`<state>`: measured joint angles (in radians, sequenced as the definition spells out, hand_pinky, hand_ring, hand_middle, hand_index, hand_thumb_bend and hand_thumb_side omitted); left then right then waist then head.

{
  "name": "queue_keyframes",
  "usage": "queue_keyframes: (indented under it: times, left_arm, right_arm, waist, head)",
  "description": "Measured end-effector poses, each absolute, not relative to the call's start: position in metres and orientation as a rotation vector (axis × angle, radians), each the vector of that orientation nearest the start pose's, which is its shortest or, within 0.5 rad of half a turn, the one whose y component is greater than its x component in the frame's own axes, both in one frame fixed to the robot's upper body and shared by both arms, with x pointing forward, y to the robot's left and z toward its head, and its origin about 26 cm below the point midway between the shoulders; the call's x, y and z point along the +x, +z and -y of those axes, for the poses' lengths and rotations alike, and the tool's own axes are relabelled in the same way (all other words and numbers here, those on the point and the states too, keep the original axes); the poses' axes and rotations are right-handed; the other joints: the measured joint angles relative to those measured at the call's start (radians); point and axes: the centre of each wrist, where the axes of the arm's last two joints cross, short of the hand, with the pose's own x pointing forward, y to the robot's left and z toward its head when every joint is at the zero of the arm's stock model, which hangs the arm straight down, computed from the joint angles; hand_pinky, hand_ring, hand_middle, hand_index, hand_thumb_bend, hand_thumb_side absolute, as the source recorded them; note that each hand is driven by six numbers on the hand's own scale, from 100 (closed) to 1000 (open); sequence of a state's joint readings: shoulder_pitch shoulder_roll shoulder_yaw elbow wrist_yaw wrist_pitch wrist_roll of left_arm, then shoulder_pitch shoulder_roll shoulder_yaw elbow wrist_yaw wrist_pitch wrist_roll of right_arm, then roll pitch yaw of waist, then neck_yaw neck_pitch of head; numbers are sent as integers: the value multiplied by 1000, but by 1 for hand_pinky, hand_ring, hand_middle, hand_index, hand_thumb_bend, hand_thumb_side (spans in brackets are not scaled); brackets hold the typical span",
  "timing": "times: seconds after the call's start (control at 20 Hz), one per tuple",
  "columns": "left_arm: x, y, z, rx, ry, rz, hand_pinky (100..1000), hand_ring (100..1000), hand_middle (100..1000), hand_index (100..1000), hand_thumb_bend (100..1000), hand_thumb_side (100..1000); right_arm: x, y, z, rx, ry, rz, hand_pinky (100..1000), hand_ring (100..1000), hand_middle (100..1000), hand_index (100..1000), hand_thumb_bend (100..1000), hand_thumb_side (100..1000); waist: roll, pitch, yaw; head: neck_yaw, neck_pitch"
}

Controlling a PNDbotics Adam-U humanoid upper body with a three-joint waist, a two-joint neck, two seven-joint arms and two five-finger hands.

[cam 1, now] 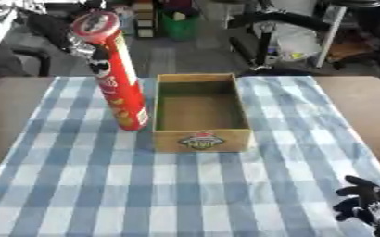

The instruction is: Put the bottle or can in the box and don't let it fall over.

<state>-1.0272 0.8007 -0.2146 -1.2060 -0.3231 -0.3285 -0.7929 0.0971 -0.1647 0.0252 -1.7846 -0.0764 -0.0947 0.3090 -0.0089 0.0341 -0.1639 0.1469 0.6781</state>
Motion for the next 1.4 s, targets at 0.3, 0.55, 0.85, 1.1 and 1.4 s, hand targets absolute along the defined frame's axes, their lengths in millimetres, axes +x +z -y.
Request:
queue_keyframes:
  times: [0.3, 0.55, 0.85, 1.1, 1.4]
  left_arm:
    - [435, 349, -312, 635, -1788, 1608, 100, 285, 358, 583, 100, 304]
    - [443, 336, -294, 642, -1833, 1626, 100, 288, 360, 586, 100, 305]
    - [450, 322, -281, 665, -1881, 1645, 100, 297, 367, 595, 100, 303]
    - [455, 304, -277, 662, -1912, 1605, 100, 329, 393, 620, 100, 245]
    - [458, 284, -279, 635, -1933, 1517, 430, 599, 659, 789, 170, 424]
  right_arm:
    - [252, 29, 272, 187, 371, 1753, 521, 586, 648, 852, 100, 666]
    - [254, 31, 270, 207, 381, 1759, 522, 586, 648, 852, 100, 667]
    - [259, 35, 265, 238, 394, 1772, 522, 587, 648, 852, 100, 668]
    - [261, 36, 263, 253, 398, 1776, 522, 587, 648, 852, 100, 669]
    - [261, 36, 262, 258, 400, 1773, 522, 587, 648, 852, 100, 669]
  waist:
    - [-3, -1, -16]
    - [-7, 2, -36]
    - [-7, 14, -58]
    - [-8, 18, -66]
    - [-8, 20, -62]
  head:
    - [6, 0]
    - [18, -4]
    - [19, -16]
    - [19, -25]
    - [19, -26]
